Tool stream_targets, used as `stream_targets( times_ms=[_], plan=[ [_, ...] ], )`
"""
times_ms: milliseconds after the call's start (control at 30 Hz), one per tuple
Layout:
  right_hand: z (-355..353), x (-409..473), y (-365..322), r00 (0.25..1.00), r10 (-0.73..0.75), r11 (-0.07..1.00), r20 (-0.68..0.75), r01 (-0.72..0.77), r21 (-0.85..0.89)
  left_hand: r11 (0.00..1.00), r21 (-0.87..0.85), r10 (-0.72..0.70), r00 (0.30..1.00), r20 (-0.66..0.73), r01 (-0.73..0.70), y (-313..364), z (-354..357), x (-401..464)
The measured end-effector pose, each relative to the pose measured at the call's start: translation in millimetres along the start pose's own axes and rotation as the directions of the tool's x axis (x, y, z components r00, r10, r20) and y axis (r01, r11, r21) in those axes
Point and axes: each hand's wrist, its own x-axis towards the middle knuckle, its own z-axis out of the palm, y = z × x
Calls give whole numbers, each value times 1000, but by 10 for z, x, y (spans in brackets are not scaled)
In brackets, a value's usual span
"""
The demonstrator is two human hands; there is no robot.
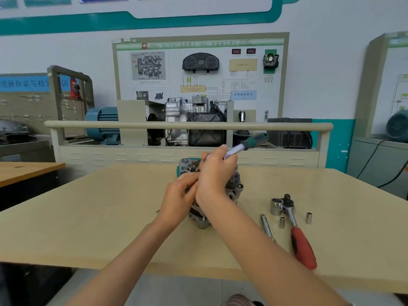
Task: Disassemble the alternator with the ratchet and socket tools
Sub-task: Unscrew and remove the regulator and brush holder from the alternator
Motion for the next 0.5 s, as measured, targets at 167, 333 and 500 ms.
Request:
stream_targets(
  times_ms=[167,333,500],
  plan=[
    [17,220,-214,893,274,902,358,-109,-419,999,25,-24,999,29,23,-61,13,37],
    [-51,141,-167,860,201,929,470,-15,-370,1000,-25,-15,1000,3,15,-20,13,5],
    [-6,-47,49,1000,-15,994,-6,16,107,999,-22,-30,1000,3,30,2,8,-7]
  ],
)
